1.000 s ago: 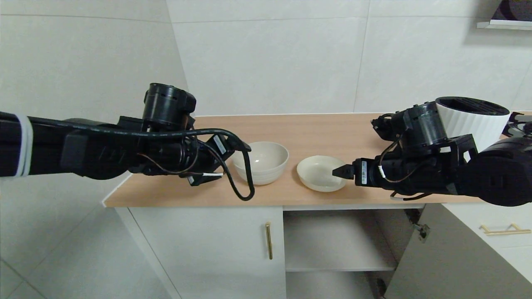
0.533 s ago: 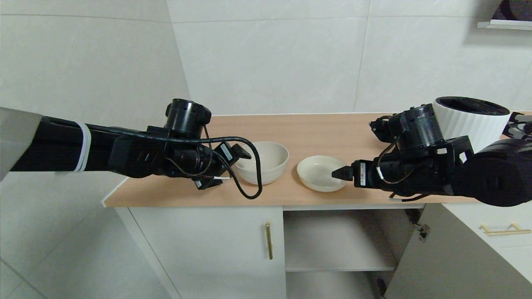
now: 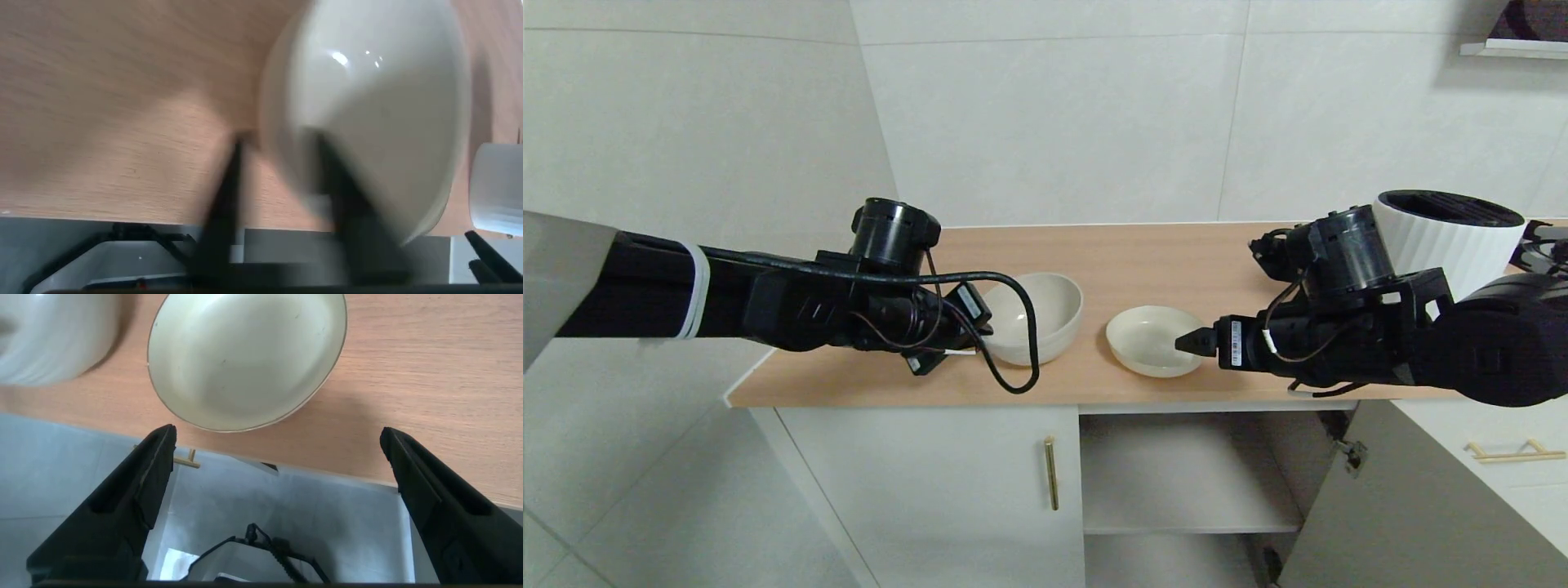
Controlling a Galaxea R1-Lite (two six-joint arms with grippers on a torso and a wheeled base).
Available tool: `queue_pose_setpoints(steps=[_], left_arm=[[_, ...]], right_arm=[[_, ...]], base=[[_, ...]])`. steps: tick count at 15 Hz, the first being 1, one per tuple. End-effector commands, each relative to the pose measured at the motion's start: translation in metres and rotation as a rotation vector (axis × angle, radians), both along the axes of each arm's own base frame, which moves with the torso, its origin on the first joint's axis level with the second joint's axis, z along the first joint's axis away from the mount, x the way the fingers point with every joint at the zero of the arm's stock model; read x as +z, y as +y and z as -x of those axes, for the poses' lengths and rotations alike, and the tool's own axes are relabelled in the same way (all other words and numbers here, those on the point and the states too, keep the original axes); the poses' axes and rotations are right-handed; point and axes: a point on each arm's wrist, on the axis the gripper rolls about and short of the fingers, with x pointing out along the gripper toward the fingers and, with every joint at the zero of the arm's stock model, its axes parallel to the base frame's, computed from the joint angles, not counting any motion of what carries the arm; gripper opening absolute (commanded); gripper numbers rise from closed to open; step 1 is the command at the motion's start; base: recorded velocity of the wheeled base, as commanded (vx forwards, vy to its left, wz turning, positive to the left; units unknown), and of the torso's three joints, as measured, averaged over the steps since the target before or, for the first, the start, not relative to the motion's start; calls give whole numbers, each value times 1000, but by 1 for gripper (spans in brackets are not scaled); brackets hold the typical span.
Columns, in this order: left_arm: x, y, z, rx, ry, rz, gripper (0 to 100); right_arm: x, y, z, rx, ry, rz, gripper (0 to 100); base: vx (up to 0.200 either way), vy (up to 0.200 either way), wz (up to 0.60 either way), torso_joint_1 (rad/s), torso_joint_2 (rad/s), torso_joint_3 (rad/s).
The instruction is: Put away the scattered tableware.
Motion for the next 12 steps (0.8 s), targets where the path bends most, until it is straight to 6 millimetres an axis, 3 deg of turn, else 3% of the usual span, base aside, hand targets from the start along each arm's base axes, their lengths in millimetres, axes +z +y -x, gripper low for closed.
queue_pose_setpoints(steps=[1,6,12], left_arm=[[6,1,3,-2,-14,7,0],[14,3,9,-7,-27,13,0],[17,4,14,-18,-28,19,0]], right_arm=[[0,0,0,1,0,0,100],[-5,2,-5,-18,4,19,100],[-31,16,-33,-172,-81,86,100]], base=[[0,0,0,0,0,0],[0,0,0,0,0,0],[0,0,0,0,0,0]])
